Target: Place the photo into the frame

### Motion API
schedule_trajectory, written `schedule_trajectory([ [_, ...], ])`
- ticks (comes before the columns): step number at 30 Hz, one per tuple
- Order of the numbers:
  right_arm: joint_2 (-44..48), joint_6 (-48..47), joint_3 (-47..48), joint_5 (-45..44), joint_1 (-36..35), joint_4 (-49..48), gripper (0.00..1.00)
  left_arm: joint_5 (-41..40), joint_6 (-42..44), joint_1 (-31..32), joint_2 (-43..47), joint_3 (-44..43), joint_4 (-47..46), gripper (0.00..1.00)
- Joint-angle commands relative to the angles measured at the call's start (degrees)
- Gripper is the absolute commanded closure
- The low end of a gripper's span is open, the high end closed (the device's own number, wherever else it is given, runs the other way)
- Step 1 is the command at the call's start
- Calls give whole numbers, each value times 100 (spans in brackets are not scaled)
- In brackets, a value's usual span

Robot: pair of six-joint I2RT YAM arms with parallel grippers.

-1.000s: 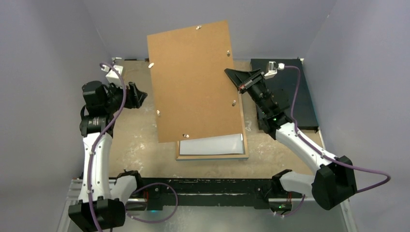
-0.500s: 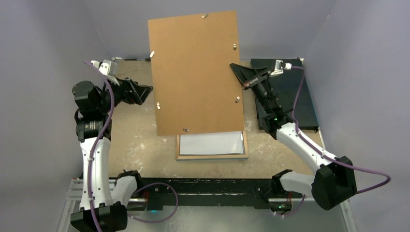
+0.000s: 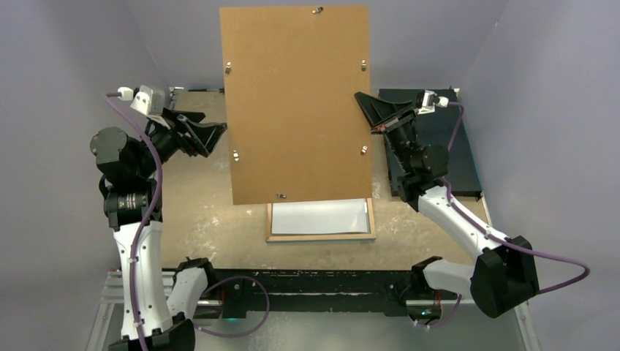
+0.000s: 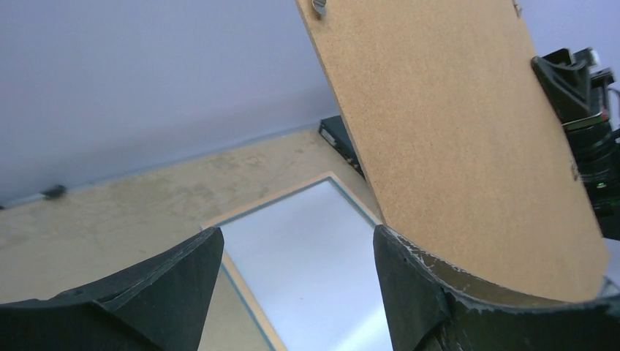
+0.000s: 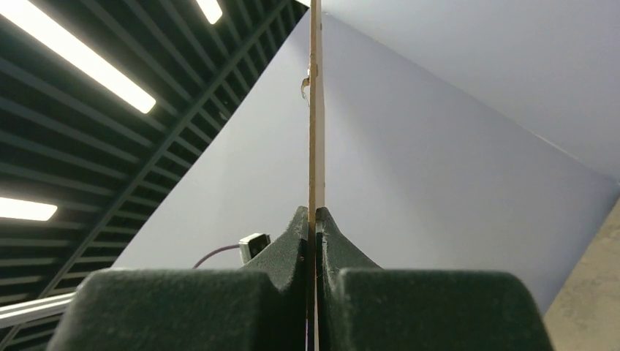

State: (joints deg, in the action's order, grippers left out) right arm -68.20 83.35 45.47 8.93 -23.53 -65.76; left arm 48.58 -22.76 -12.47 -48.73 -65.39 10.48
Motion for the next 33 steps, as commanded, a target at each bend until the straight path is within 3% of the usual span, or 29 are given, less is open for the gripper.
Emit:
schedule_trajectory([
  [1,23,412,179,179,-108,-952,100,-614,1115,127,258,-613,849,27],
  [8,-120,535,296,194,-108,-1219,100,-1905,2226,128,360,-785,1529,24],
  [10,-207,596,337,259,-108,-1298,100,-1649,2800,132,446,-790,1619,12],
  [14,-396,693,315,361,-113,-1587,100,-1284,3051,133,452,-1022,1807,7],
  [18,-667,841,310,494,-108,-2068,100,273,3743,130,-48,-1800,2932,5],
  [23,-861,836,376,540,-110,-2285,100,1009,3112,131,-339,-1758,2781,3],
  [28,-901,746,394,658,-110,-1892,100,821,2356,131,-168,-1170,1996,5],
  [33,-866,620,68,560,-50,-1346,100,377,2227,129,-152,-1011,2032,5],
])
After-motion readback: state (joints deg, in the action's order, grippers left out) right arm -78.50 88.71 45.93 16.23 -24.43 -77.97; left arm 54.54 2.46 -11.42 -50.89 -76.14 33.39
